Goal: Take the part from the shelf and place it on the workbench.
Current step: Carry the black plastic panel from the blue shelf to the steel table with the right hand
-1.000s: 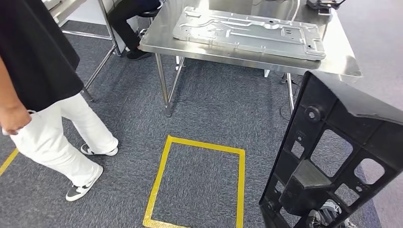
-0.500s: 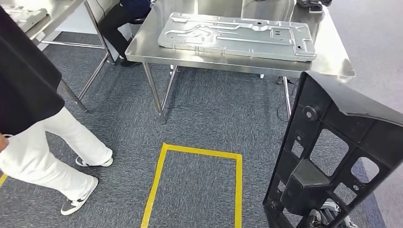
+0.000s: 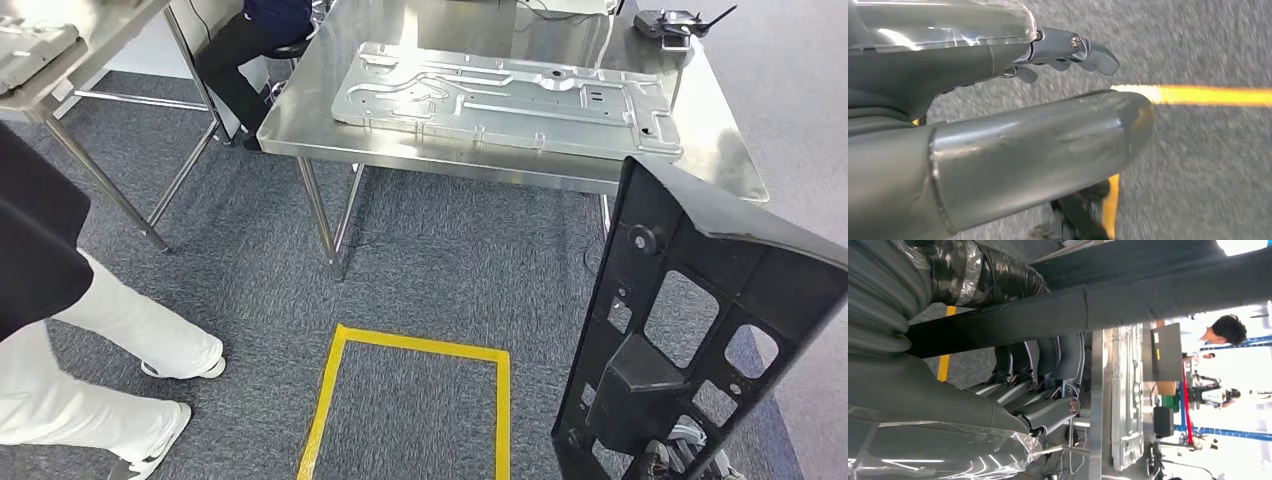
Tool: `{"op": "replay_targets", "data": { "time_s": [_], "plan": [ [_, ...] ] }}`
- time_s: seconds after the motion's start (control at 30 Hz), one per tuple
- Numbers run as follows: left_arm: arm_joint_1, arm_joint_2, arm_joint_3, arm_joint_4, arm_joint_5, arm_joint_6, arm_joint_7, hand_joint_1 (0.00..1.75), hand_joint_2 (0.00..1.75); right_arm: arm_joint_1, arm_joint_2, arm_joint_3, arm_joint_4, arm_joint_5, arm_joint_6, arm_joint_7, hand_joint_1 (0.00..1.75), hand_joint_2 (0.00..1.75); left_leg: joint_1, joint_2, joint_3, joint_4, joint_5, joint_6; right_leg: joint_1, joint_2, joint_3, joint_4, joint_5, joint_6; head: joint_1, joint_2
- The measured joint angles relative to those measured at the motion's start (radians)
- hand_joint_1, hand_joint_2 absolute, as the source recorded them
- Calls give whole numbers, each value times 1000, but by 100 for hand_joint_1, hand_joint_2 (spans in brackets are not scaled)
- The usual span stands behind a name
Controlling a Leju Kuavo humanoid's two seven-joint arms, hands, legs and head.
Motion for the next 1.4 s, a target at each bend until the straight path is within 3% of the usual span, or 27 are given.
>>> {"op": "replay_targets", "data": {
  "time_s": [0.03,0.07,0.13,0.17,0.2,0.27,0.3,0.37,0.43,0.5,0.53,0.57,0.63,0.67,0.73,0.8,0.87,0.97,1.0,1.03,1.07,1.13,1.17,1.2,1.3,1.37,1.4],
  "plan": [
    [0,0,2,1,-1,0,0,0,0,0,-1,2,1,-1,0,0,175,175,2,-1,21,-1,-16,-2,-1,-1,-14,-29,7,2,0,0],
    [0,-1,4,2,-3,0,0,0,0,0,-2,4,1,-1,0,1,175,175,5,-1,42,-2,-32,-5,-2,-3,-20,-76,45,3,0,0],
    [0,-1,6,4,-4,0,1,0,0,0,-3,5,2,0,-3,3,175,175,7,-3,78,-4,-62,-14,0,-12,-19,-169,172,-3,0,0],
    [-3,-1,8,5,-5,0,1,0,0,0,-4,7,3,6,-10,10,175,175,7,-4,91,-9,-75,-22,3,-13,-15,-194,214,-10,0,0],
    [-5,-1,10,5,-7,1,2,0,0,0,-5,10,4,17,-21,19,175,175,6,-6,104,-10,-81,-30,6,-14,-11,-204,234,-19,0,0],
    [-14,0,14,6,-13,4,3,0,0,1,-10,21,4,44,-49,41,175,175,6,-7,118,1,-75,-46,9,-12,11,-212,219,-37,-1,0],
    [-16,1,16,6,-15,4,3,0,0,0,-13,28,4,53,-60,48,175,175,7,-6,112,31,-64,-50,8,-13,24,-219,214,-46,-1,0],
    [-21,3,21,8,-21,5,3,0,0,-4,-18,42,5,52,-76,54,175,175,8,-4,52,140,-71,-54,8,-15,50,-231,201,-61,-1,0],
    [-20,4,30,12,-25,5,3,0,0,-6,-22,57,8,41,-91,51,175,175,7,-3,-39,257,-131,-54,11,-17,71,-236,184,-70,-2,0],
    [-14,7,38,15,-27,5,3,0,0,-7,-25,67,13,34,-107,49,175,175,5,-3,-103,294,-185,-55,15,-15,94,-236,163,-72,-2,0],
    [-11,9,42,16,-28,5,3,0,0,-7,-26,70,15,34,-117,49,175,175,4,-3,-117,271,-177,-53,17,-14,108,-236,152,-72,-2,0],
    [-9,12,45,18,-30,5,3,0,0,-7,-27,73,16,35,-127,49,175,175,1,-2,-120,225,-142,-47,19,-14,122,-236,142,-72,-2,0],
    [-7,18,54,20,-33,5,3,0,0,-6,-30,77,18,41,-150,53,175,175,-10,0,-112,127,-40,-25,22,-13,146,-236,121,-67,-1,0],
    [-6,20,58,21,-35,5,3,0,0,-6,-31,78,18,45,-161,57,175,175,-16,-2,-107,98,-16,-15,23,-12,154,-235,112,-61,-2,0],
    [-6,23,63,22,-37,6,4,0,0,-3,-32,79,19,66,-188,77,175,175,-23,-7,-99,80,-16,-1,23,-7,170,-226,107,-47,-3,0],
    [-6,23,67,22,-45,6,4,0,0,6,-32,76,16,165,-224,152,175,175,-17,-9,-74,62,5,10,24,-6,179,-201,107,-36,-4,0],
    [-6,22,76,19,-58,1,5,0,0,22,-27,62,15,393,-250,282,175,175,-11,-8,-48,50,13,17,21,-5,150,-136,87,-24,-2,0],
    [4,13,95,3,-79,-27,12,0,0,49,-13,25,14,757,-256,445,175,175,-10,-8,-26,44,-7,14,11,-5,40,3,18,-10,0,0],
    [11,7,102,-8,-90,-41,17,0,0,54,-10,9,13,831,-256,481,175,175,-8,-8,-16,43,-16,12,8,-5,9,20,4,-7,0,0],
    [17,1,109,-20,-100,-53,20,0,0,56,-7,-10,12,882,-255,510,175,175,-7,-9,-5,43,-27,9,6,-6,-9,9,5,-5,0,0],
    [21,-6,117,-31,-109,-61,23,0,0,57,-3,-32,10,913,-254,530,175,175,-5,-9,9,43,-39,7,5,-6,-16,-28,30,-3,0,0],
    [28,-16,130,-46,-122,-69,25,0,0,58,4,-75,7,941,-250,547,175,175,-2,-10,37,42,-63,0,7,-6,-17,-123,140,-5,0,0],
    [28,-19,136,-51,-130,-71,24,0,0,56,6,-93,7,951,-244,548,175,175,-1,-12,49,40,-74,-6,11,-7,-17,-155,183,-12,0,0],
    [27,-21,140,-55,-141,-72,23,0,0,52,8,-110,8,961,-233,546,175,175,-1,-12,60,35,-82,-13,15,-7,-16,-170,210,-21,1,0],
    [18,-21,155,-61,-185,-75,15,0,0,5,15,-160,16,984,-165,532,175,175,-3,-9,64,62,-56,-36,17,-3,15,-195,197,-48,2,0],
    [8,-19,165,-62,-210,-76,7,0,0,-52,21,-191,34,992,-106,519,175,175,-3,-5,13,159,-25,-45,12,-2,55,-226,188,-62,0,0],
    [3,-19,169,-62,-219,-76,3,0,0,-83,25,-201,47,997,-82,516,175,175,-2,-4,-27,214,-27,-46,11,-3,75,-239,182,-66,0,0]
  ]
}}
